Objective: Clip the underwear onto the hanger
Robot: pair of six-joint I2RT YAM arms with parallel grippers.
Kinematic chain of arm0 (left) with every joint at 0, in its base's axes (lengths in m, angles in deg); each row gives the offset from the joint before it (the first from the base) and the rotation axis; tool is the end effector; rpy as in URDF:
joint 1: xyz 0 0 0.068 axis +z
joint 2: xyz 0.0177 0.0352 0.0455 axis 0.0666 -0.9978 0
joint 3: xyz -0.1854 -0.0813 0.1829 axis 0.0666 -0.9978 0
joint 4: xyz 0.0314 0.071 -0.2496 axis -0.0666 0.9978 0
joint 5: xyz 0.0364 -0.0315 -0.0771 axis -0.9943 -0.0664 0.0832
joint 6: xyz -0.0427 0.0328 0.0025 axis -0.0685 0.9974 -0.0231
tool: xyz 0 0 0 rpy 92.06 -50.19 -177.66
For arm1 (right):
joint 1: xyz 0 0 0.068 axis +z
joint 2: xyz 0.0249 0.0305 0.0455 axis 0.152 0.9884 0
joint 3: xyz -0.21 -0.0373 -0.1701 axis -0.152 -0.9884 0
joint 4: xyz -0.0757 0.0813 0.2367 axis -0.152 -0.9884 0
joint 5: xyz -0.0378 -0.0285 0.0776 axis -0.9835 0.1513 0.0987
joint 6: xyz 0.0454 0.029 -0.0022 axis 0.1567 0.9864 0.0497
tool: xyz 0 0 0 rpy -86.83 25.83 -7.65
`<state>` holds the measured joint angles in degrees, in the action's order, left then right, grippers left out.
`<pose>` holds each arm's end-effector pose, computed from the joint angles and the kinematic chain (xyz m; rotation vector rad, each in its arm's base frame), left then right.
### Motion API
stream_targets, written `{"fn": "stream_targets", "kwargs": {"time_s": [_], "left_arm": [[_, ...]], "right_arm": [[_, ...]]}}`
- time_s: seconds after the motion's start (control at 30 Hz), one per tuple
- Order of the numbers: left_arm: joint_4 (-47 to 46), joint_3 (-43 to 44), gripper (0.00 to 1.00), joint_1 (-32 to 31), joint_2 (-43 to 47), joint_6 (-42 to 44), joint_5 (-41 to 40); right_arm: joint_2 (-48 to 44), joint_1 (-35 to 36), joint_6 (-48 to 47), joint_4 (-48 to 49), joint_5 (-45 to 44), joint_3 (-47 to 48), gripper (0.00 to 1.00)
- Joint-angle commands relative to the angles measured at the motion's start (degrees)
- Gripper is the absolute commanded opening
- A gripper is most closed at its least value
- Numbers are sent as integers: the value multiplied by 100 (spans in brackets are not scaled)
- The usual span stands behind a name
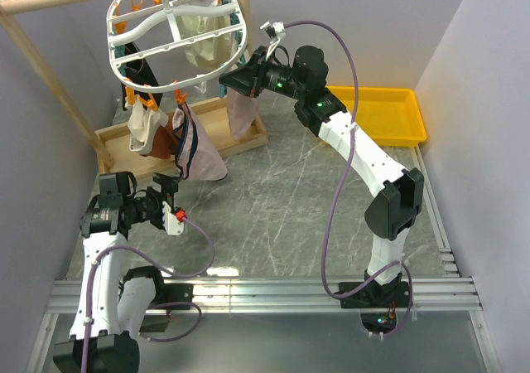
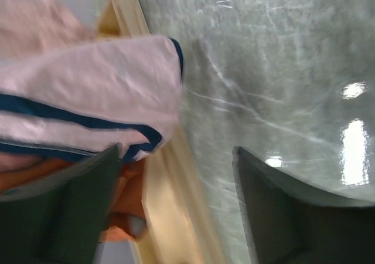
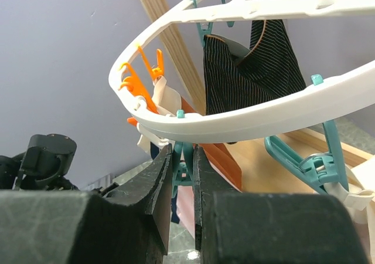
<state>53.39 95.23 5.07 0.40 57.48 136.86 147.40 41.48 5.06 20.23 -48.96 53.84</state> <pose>0.1351 -0.0057 0.2779 1.7573 1.2017 0.0635 0.3583 0.2566 0.4574 -0.6927 1.3885 1.2742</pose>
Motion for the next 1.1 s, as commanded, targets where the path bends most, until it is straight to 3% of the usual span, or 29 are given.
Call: {"fn": "stream_targets", "kwargs": {"time_s": [0.0, 0.13, 0.17, 0.3, 0.5, 0.6, 0.7, 1.07], "left_arm": [[30, 78, 95, 52, -51, 1292, 499], [-1663, -597, 95, 87, 467, 943, 525], [-2442, -748, 95, 87, 712, 880, 543], [-3413, -1363, 95, 218, 934, 1344, 884], [-3802, -1672, 98, 544, 662, 2258, 1562], [-3856, -1821, 99, 816, 425, 3309, 2036], [-3190, -1734, 99, 1001, 91, 4443, 2309], [-4698, -2094, 99, 1045, -639, 4457, 2442]], "right_arm": [[12, -56, 14, 201, 217, 152, 0], [21, -65, 49, 210, 234, 169, 0], [21, -65, 50, 210, 234, 169, 0], [56, -65, 67, 183, 252, 231, 0], [64, -65, 93, 192, 252, 248, 0], [99, -65, 111, 201, 252, 257, 0], [108, -74, 146, 201, 261, 283, 0], [196, -74, 225, 183, 252, 336, 0]]}}
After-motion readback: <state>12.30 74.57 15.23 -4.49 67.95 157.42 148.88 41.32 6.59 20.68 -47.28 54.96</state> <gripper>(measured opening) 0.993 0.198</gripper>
